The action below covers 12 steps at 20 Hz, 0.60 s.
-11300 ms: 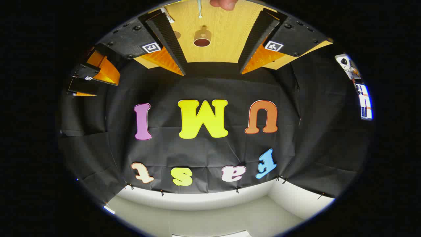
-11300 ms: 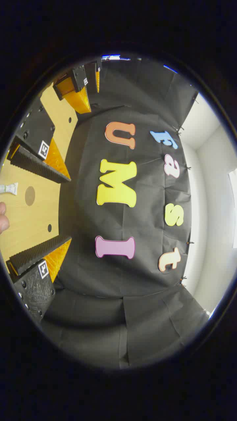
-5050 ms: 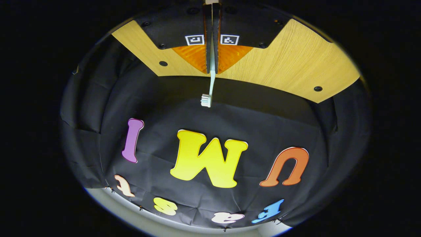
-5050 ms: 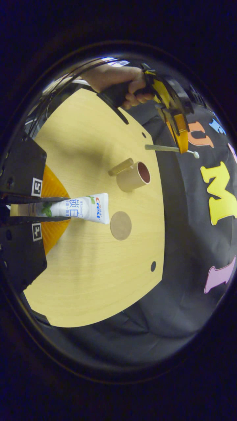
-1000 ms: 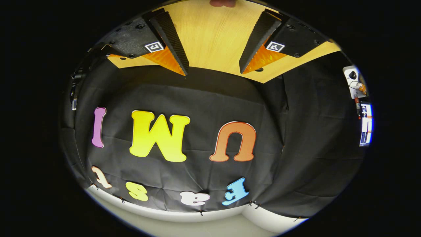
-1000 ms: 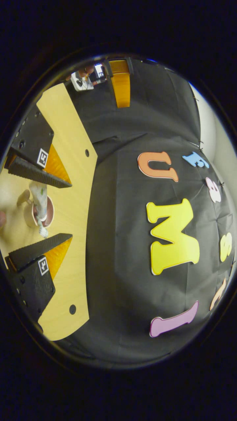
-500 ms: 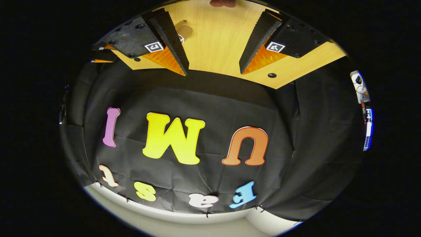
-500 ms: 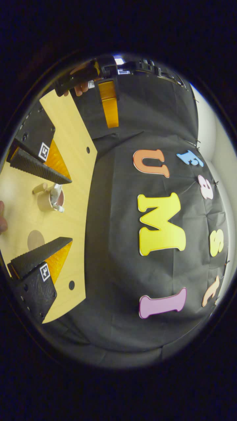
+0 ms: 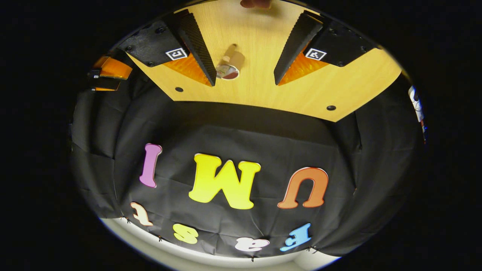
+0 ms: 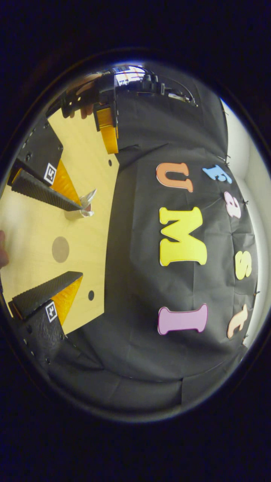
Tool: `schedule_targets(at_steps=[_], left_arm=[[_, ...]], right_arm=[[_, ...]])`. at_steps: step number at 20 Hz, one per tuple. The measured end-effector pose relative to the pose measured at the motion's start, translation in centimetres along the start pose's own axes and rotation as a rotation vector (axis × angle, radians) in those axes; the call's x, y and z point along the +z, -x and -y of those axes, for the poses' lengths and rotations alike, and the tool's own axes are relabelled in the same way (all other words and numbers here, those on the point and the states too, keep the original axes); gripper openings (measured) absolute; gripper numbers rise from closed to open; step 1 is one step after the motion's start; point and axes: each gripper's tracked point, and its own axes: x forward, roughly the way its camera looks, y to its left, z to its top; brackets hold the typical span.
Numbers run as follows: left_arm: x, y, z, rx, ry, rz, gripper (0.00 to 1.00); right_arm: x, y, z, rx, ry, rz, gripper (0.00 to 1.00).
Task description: Put the toothbrush and toothpaste on the desktop into the cup, then pick up the cup and place it on the coaster on the desktop.
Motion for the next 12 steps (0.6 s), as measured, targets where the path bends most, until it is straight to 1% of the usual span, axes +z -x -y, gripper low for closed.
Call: schedule_targets(at_steps=[2,3,4,5,8,10,12], left_arm=[[-2.1,-0.2,1.5,-0.037,0.001,-0.083,0.98],[-2.8,-0.6,2.1,-0.051,0.010,-0.119,0.98],[-3.6,-1.2,2.7,-0.068,0.018,-0.161,0.98],[-4.5,-1.9,3.3,-0.084,0.031,-0.206,0.98],[-7.8,-4.2,3.6,-0.087,0.044,-0.379,0.98],[-10.1,-5.8,3.3,-0.064,0.049,-0.518,0.98],[-11.2,-7.2,2.9,-0.050,0.049,-0.626,0.98]], right_arm=[[-0.2,1.0,1.4,-0.023,-0.007,-0.001,0.96],[-0.4,1.2,2.1,-0.038,-0.013,-0.003,0.99],[-0.5,1.5,2.9,-0.052,-0.023,-0.010,0.99],[-0.6,1.7,3.6,-0.063,-0.034,-0.014,0.96],[-0.7,1.8,5.5,-0.100,-0.045,-0.018,0.96],[-0.5,1.9,6.6,-0.114,-0.051,-0.020,0.96],[-0.6,1.9,7.5,-0.126,-0.057,-0.027,0.96]])
